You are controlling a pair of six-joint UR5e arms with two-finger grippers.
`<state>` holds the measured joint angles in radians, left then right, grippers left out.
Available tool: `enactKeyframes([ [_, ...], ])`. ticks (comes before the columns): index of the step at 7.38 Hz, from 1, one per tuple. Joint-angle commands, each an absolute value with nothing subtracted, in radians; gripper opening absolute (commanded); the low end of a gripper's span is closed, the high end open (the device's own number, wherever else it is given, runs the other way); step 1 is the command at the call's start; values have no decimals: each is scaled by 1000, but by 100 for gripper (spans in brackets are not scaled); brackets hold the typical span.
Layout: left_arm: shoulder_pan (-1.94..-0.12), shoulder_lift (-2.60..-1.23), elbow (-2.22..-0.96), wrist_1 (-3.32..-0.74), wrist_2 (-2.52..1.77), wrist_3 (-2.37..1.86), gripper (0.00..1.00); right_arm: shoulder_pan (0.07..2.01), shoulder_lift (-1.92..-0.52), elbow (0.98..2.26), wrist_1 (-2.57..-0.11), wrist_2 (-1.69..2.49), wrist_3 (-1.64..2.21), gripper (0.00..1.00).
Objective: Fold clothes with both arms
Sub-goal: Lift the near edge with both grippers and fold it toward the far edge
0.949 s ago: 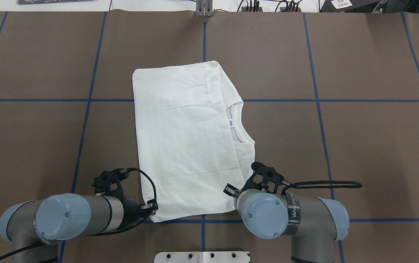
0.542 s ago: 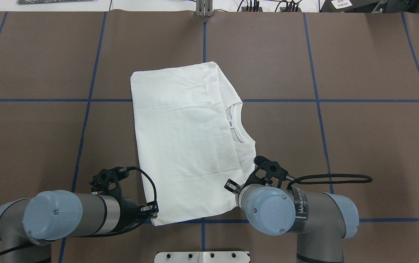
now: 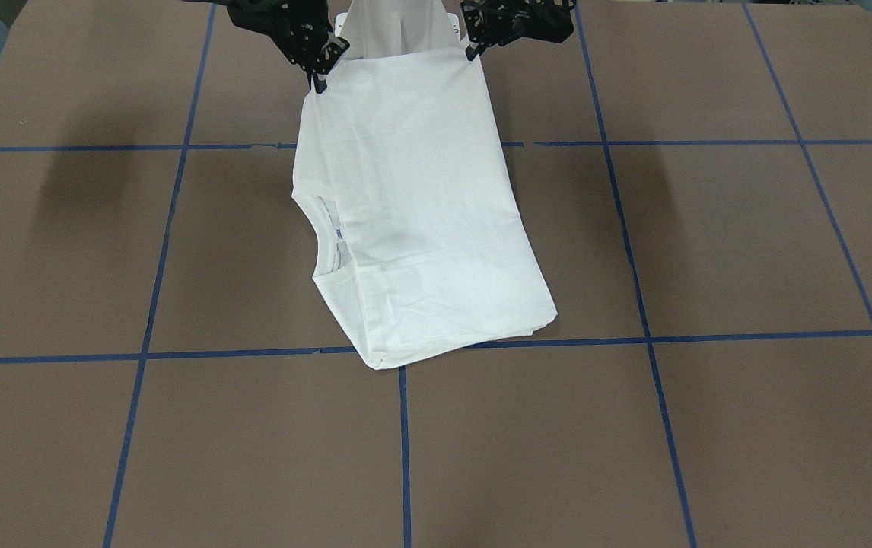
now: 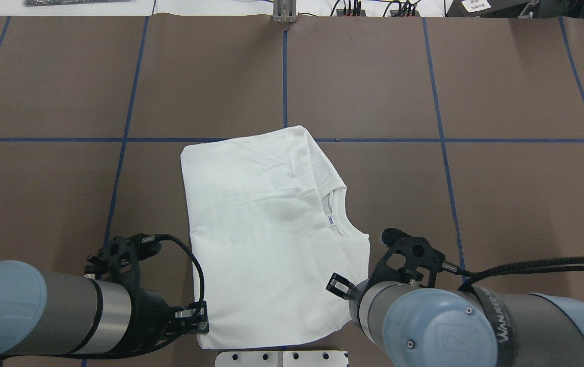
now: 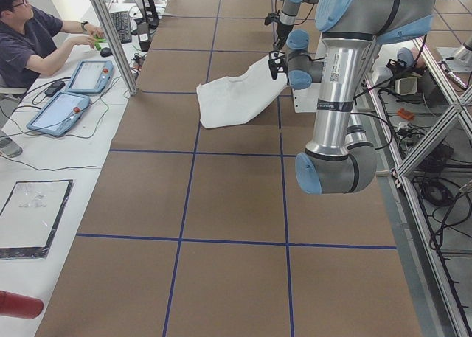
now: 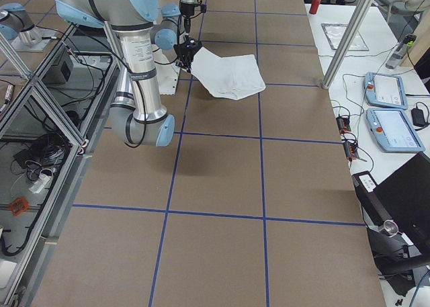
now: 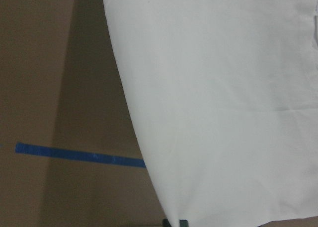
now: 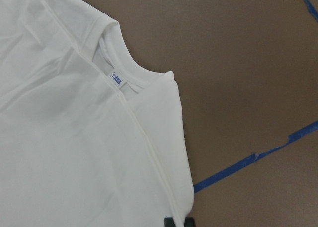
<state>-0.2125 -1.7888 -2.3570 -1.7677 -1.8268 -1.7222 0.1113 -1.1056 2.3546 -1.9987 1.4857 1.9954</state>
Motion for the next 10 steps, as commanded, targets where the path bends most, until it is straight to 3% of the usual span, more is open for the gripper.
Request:
enactKeyframes([
  [1,-268,-1834,-2387,-1671,-1853,-1689,0,103,-1023,2372,-2108,1480,1987,0],
  [3,-406,-1909,-2286,-1602,-1856,-1568,0,226,-912,2187,-2099,1483,1876,0],
  [5,-547,-2000,-2225,-1478,-1907,-1453,0,352,-864,2081,-2002,1508,1798,0],
  [9,-607,-2061,-1961,-1500,-1858,-1341,0,468,-735,1667,-1722,1528,1724,0],
  [10,-618,-2074,-1886,-1553,-1852,-1327,0,485,-723,1613,-1694,1529,1709,0],
])
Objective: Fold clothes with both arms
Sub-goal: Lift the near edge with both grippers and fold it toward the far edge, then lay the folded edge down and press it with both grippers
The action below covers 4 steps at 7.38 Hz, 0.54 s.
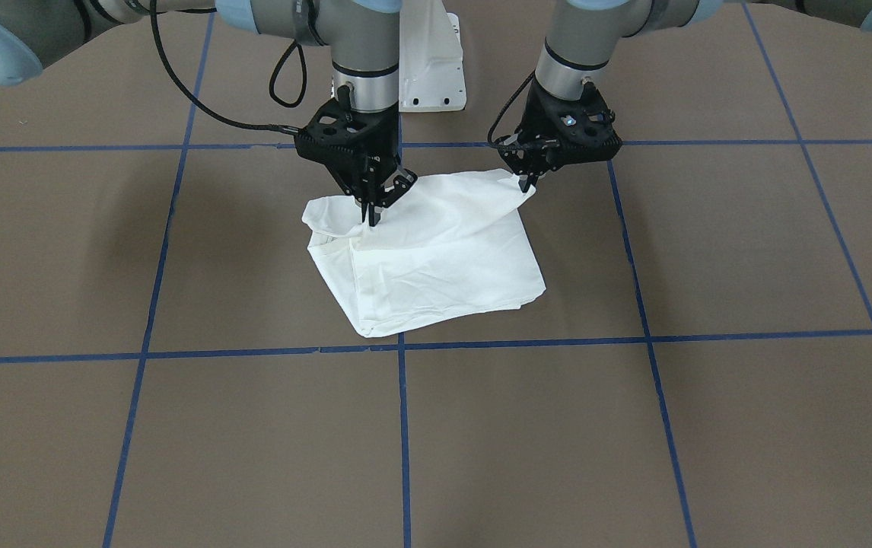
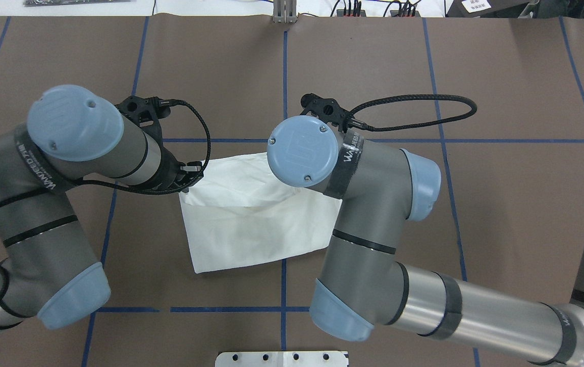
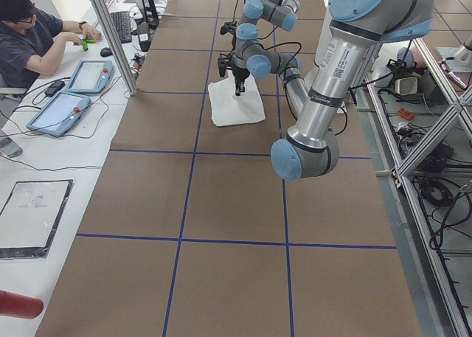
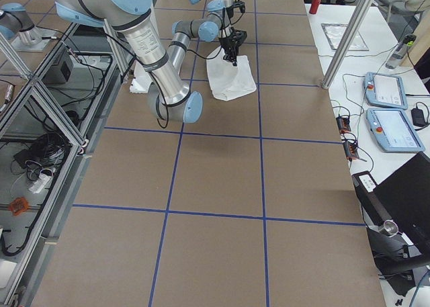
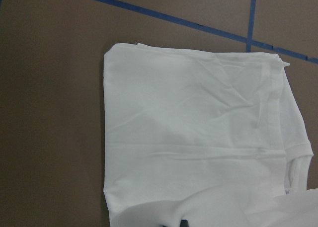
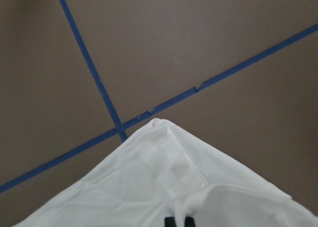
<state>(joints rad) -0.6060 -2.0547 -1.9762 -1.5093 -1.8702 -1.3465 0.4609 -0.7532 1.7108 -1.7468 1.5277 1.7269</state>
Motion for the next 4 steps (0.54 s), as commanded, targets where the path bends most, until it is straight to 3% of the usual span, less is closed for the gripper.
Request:
enactKeyframes([
  [1,-636,-2085,-1826,-1607,-1852,-1295,0,504,-721,1588,-1687,1531,1677,0],
  [4,-647,-2114,-1686,-1698,-1824,-1290,0,515,-672,1471,-1668,1534,1654,0],
])
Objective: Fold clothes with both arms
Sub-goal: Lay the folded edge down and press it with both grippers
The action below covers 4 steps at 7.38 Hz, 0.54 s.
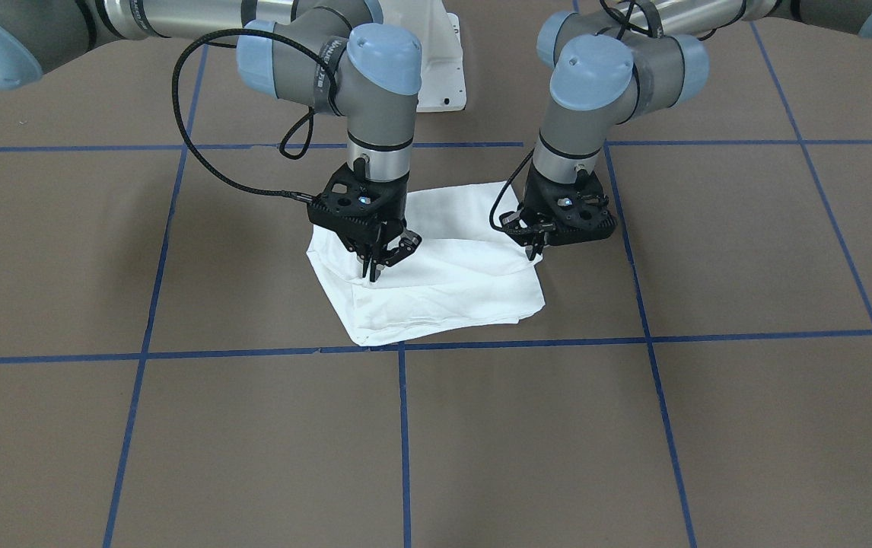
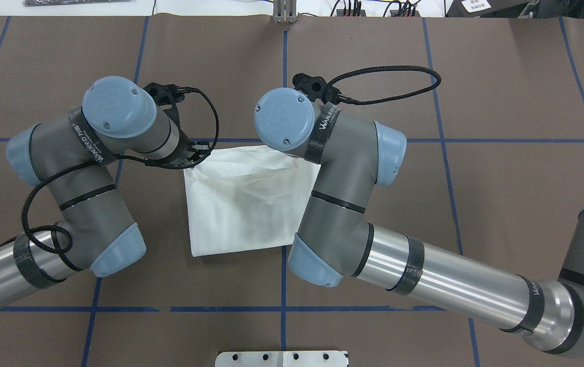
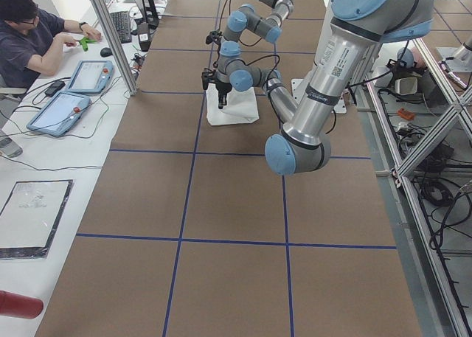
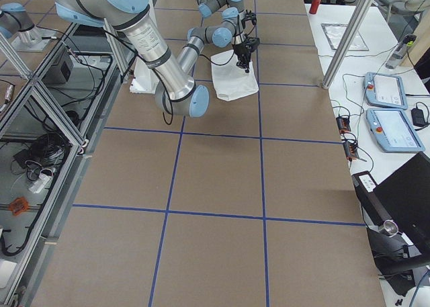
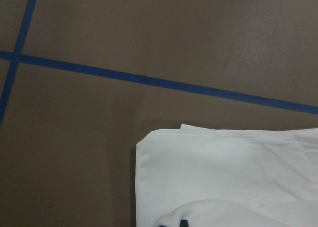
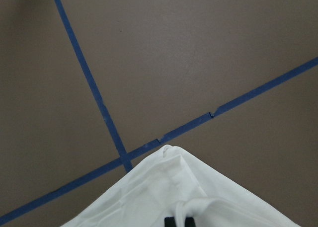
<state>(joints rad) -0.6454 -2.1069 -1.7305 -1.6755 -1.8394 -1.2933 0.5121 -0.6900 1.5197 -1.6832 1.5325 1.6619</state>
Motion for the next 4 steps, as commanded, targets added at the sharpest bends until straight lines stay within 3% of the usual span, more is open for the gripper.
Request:
enactKeyframes([
  [1,-647,-2114,-1680,-1710,-1824,-1290,0,515,-673,1413,-1572,1531,1655,0],
  [2,-649,-2114,-1680,-1718,-1825,-1290,0,515,-673,1372,-1516,1529,1648,0],
  [3,-650,-2114,-1686,-1718,-1827,-1290,62,520,-672,1370,-1516,1534,1613,61],
  [4,-655,-2109,-1698,-1715,-1828,-1290,100,528,-669,1373,-1519,1551,1600,99],
])
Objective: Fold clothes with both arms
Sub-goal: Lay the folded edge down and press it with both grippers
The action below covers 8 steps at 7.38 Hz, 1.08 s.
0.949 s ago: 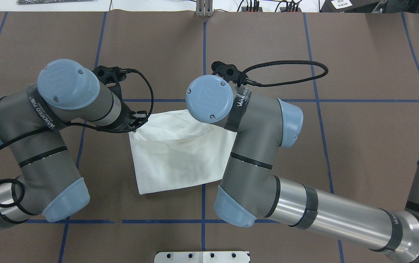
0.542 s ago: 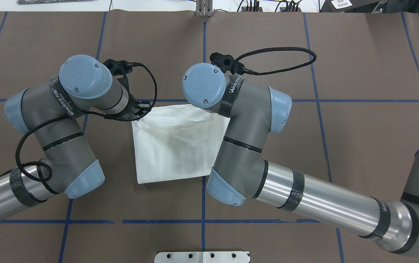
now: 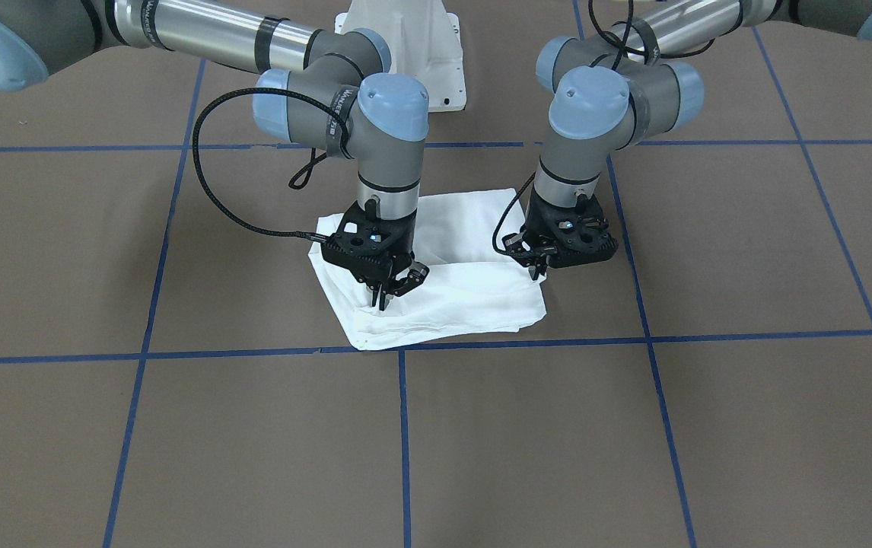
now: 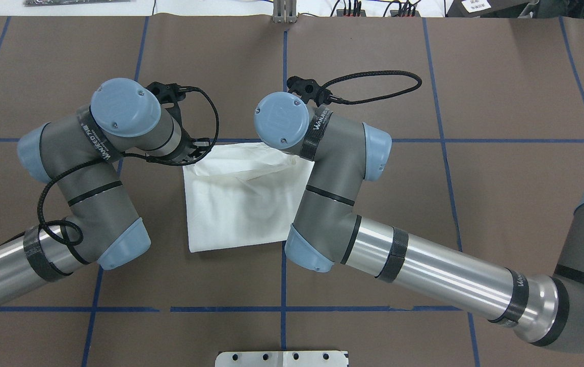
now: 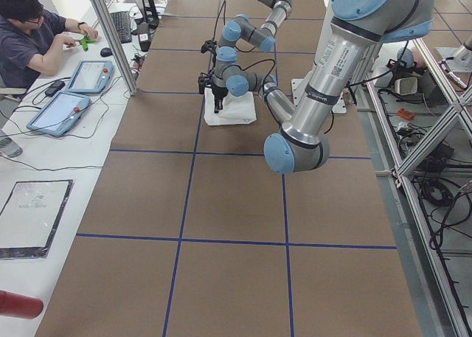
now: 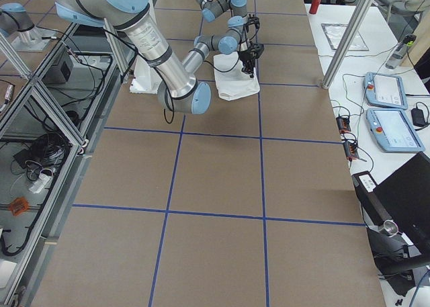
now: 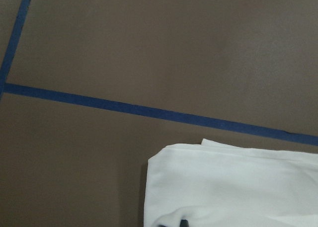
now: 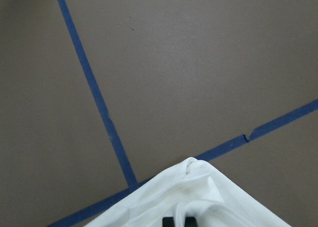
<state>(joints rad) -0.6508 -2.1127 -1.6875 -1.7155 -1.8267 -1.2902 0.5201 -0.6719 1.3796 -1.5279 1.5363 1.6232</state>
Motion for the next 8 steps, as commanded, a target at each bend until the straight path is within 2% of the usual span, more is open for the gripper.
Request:
enactKeyframes([
  [1,-681,-2109,-1704,-1713,-1835,-1226,100,543,-655,1373,-1522,1598,1600,100],
  [5,-761,-2077,-1732,-1712,-1919,-1054,100,470,-652,1391,-1522,1609,1574,100],
  [8,-761,-2075,-1733,-1712,-1919,-1054,100,423,-650,1338,-1520,1554,1419,100],
])
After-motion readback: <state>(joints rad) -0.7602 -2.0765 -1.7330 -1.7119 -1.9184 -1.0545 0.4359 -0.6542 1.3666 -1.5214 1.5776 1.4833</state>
